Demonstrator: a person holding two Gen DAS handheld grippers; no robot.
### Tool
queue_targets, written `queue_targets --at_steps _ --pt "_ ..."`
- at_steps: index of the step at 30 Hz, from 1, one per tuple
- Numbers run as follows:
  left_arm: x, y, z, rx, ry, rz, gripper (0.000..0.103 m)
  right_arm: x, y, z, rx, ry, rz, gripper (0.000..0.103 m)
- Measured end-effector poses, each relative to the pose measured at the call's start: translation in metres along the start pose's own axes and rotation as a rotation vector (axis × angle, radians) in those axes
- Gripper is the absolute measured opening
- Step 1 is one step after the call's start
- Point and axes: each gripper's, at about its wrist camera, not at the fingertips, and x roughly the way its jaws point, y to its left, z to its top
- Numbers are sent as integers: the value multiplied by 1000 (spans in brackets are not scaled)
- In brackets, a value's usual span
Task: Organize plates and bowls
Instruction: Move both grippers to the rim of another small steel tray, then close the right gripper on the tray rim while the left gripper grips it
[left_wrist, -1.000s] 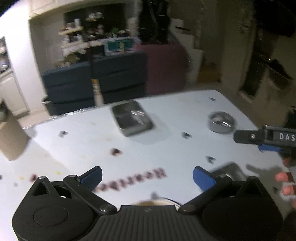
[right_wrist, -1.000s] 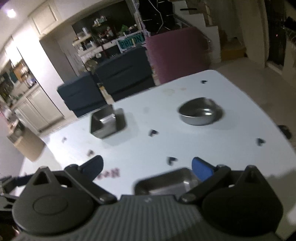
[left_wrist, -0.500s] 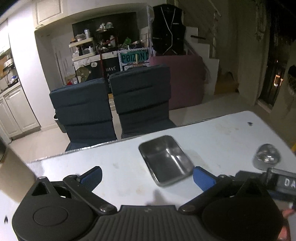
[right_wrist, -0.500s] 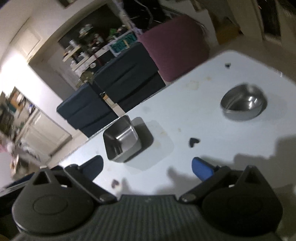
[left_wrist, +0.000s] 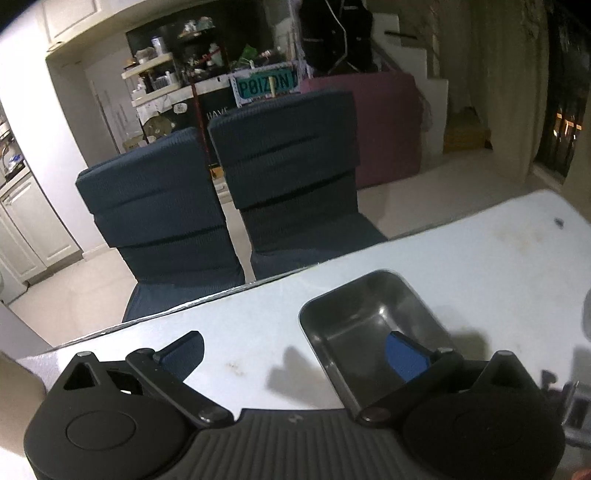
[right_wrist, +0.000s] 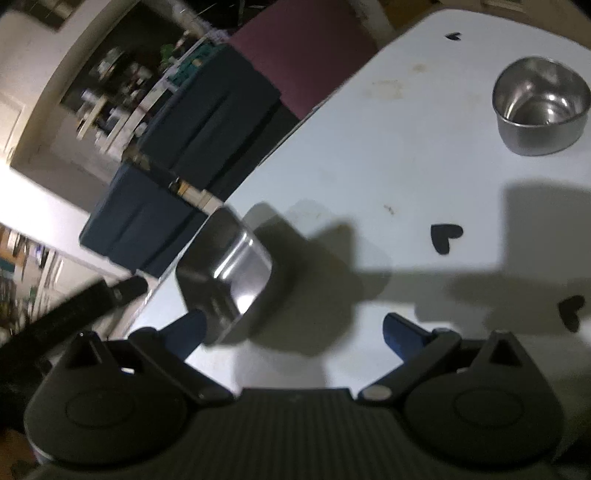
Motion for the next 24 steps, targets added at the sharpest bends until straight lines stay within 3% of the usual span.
queue_targets --at_steps 7,11,19,24 --pt "30 4 3 -11 33 43 103 21 7 -3 37 -5 -17 102" --pt "42 11 9 -45 30 38 103 35 13 -6 -39 -20 -33 100" --pt "68 1 11 0 73 50 103 36 18 -13 -175 -47 -87 99" --pt "75 1 10 21 89 70 103 39 32 -18 -332 -20 -130 90"
